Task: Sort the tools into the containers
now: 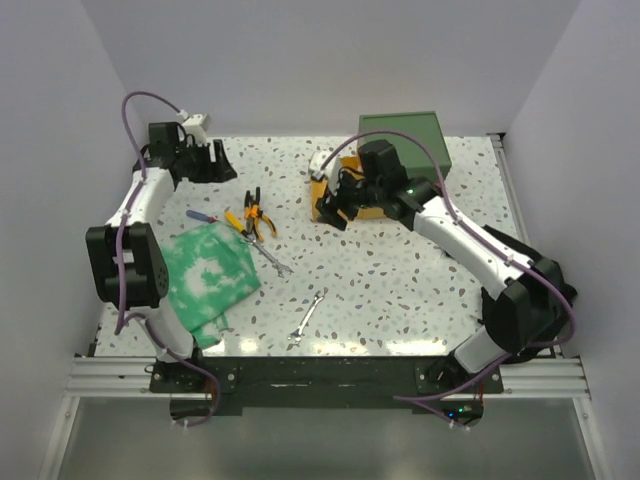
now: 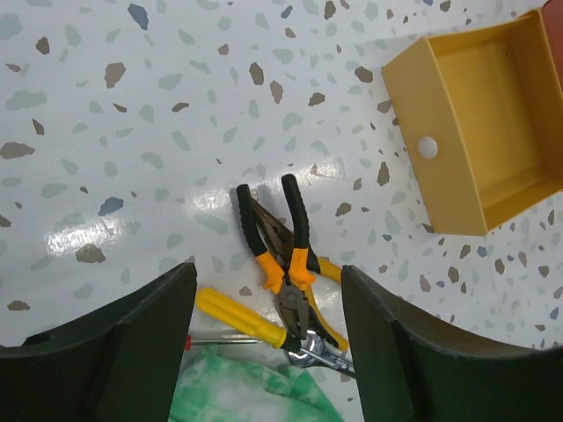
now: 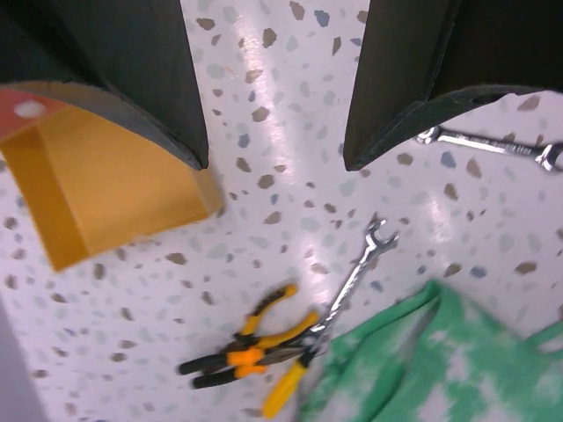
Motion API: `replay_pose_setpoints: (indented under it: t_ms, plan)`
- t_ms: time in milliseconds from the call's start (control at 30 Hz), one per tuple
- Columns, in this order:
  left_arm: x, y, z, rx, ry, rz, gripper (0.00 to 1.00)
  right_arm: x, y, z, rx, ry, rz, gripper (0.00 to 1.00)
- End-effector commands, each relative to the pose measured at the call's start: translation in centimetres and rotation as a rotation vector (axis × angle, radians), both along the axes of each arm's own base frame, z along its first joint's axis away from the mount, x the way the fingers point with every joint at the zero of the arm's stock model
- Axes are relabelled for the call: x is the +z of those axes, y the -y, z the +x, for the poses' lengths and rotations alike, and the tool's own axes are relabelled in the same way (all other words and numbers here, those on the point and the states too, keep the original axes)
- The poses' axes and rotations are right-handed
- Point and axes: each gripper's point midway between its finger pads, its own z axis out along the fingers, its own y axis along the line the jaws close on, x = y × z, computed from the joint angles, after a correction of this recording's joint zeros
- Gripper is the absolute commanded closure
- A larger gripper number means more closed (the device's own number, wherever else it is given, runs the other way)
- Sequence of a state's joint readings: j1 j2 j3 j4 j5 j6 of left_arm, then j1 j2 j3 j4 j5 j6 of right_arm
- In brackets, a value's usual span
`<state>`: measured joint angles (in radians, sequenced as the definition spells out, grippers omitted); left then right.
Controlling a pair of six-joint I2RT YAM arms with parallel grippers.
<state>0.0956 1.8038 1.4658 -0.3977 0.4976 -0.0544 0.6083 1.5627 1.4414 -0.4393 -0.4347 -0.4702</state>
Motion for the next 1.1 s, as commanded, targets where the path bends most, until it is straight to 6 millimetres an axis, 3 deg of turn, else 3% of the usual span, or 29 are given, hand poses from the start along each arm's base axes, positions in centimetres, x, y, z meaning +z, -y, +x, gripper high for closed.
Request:
replay_pose_setpoints:
  t_ms: [0, 233, 300, 433, 667, 1067]
  plan:
    - [5.4, 0.0, -0.8, 0.036, 0.083, -0.084, 0.28, -5.6, -1.7, -5.0, 0.365, -0.006, -0.135, 0.36]
    - [8.6, -0.7, -2.4, 0.088, 0.177, -0.099, 0.28, -13.8, -2.6, -10.0, 0.659, 0.033, -0.311, 0.49]
    - [8.8, -0.5, -3.1, 0.076, 0.176, -0.104, 0.28, -15.1, -2.3, -11.4, 0.722, 0.015, -0.348, 0.53]
    - [10.1, 0.2, -5.2, 0.043, 0.206, -0.102, 0.28, -17.9, -1.2, -12.1, 0.745, -0.036, -0.405, 0.60]
    - [8.9, 0.3, -7.6, 0.036, 0.187, -0.080, 0.28, -19.7, -0.8, -12.4, 0.756, -0.069, -0.427, 0.63]
    - [7.2, 0.8, -8.9, 0.035, 0.144, -0.107, 0.28, -21.6, -0.8, -12.5, 0.750, -0.077, -0.433, 0.65]
